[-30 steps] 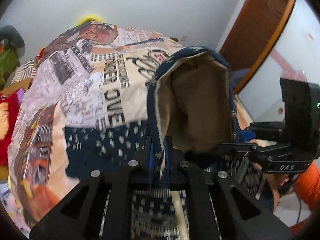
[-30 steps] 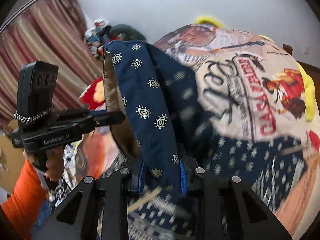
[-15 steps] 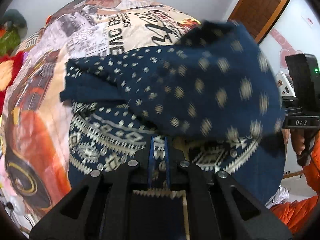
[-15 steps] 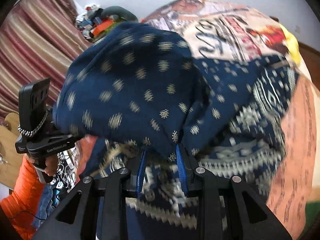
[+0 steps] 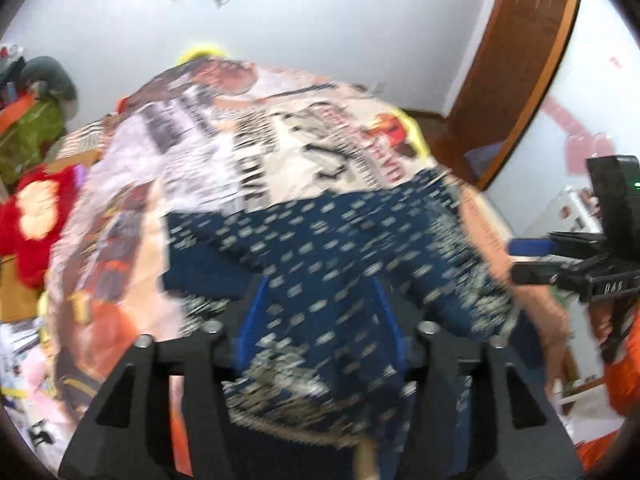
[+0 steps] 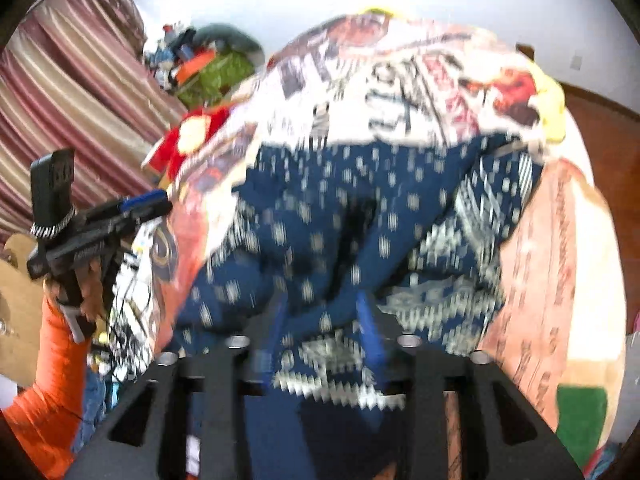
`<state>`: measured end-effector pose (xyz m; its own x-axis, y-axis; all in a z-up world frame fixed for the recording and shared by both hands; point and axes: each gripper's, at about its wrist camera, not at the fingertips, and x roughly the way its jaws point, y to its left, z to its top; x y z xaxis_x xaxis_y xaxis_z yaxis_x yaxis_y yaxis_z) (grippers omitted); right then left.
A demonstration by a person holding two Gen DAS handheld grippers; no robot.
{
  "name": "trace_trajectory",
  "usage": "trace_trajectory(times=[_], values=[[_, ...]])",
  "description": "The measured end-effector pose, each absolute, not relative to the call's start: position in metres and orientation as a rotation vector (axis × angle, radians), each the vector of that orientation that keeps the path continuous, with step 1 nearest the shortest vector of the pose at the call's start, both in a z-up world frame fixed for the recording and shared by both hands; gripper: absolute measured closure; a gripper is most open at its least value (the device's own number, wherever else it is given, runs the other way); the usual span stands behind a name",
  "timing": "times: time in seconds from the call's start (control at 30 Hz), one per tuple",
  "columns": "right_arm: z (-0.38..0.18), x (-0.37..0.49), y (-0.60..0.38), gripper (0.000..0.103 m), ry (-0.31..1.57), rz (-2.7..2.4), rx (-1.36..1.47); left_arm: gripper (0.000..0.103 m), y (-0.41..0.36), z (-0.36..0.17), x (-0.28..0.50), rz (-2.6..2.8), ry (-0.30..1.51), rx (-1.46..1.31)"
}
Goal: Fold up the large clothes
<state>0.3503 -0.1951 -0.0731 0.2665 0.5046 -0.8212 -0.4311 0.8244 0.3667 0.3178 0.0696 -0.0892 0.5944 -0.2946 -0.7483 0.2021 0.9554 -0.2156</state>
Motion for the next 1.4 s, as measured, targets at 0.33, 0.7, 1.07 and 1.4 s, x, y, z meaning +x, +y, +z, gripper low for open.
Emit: trace_trajectory(times=[0.33, 0.7, 1.07, 1.4], values=[[-0.102, 0.373, -0.137, 0.019, 1.170, 0.627, 0.026, 0.038, 0.011, -0.176, 0.323, -0.372, 1.098, 0.034], [-0.147, 0.364, -0.160, 0.019, 1.311, 0.608, 0.034, 0.027, 0.084, -0.193, 0.303, -0.312, 1.124, -0.165], [-0.112, 0.402, -0.250, 0.018, 1.183, 0.405, 0.253, 0.026, 0.199, -0.192, 0.338, -0.066, 1.058, -0.430], [-0.160, 0.449, -0.302, 0.018, 1.285, 0.266, 0.467, 0.026, 0.247, -0.277, 0.394, -0.030, 1.163, -0.748]])
